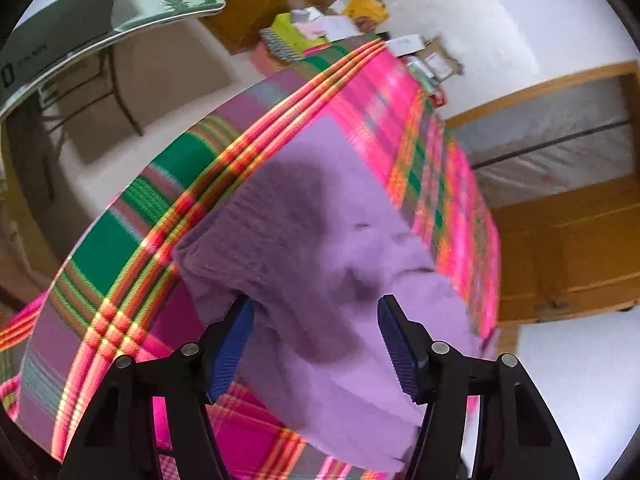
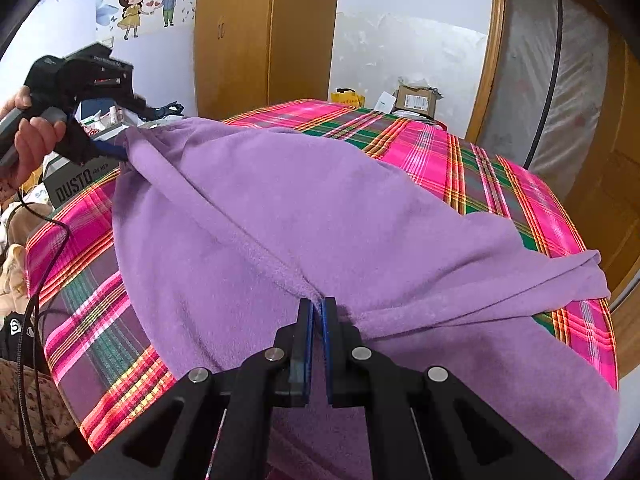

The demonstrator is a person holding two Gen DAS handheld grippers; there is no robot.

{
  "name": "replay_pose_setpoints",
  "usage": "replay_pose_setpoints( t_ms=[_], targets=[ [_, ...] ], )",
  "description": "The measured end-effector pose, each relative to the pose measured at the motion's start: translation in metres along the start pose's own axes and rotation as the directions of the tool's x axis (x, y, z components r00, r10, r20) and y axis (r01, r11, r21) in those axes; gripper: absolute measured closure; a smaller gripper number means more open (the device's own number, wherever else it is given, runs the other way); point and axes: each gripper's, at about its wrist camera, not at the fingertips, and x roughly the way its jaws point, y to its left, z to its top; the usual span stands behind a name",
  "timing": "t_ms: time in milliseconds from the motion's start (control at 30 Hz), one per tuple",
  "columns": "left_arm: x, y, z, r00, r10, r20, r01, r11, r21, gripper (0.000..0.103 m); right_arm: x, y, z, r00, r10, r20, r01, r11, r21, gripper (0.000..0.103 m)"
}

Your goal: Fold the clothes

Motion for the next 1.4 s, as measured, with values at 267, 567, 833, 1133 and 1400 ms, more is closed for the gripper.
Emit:
replay_pose_setpoints(
  t_ms=[267,567,833,1133,1400],
  targets=[
    [-0.002,0.005,0.006,0.999,0.03,0.021,-0.029,0.999,-0.037,0.096,0.0,-0.001,-0.002,1.0,0.013,-0.006,-0.013,1.0,0.014,0.098],
    [-0.02,-0.008,0.015,0.992,-0.043,0.12,0.043,0.999,0.0,0.099,-0.012,0.004,0.004,0.999,-0.024,0.049,0.024,1.0,-0.013,0.1],
    [-0.029,-0.004,0.029,0.98,-0.112,0.162,0.109,0.994,0.031,0.099,-0.062,0.021,0.035,0.979,-0.041,0.198,0.053,0.997,-0.056,0.101],
    [0.003,0.044,0.01,0.991,-0.091,0.097,0.094,0.995,-0.027,0.099,-0.041,0.05,0.003,0.997,-0.041,0.06,0.049,0.991,-0.127,0.101],
    [0.005,0.041,0.001,0.992,-0.038,0.118,0.034,0.999,0.037,0.097,-0.02,0.05,-0.018,0.998,-0.042,-0.038,0.038,0.994,-0.098,0.101]
  ],
)
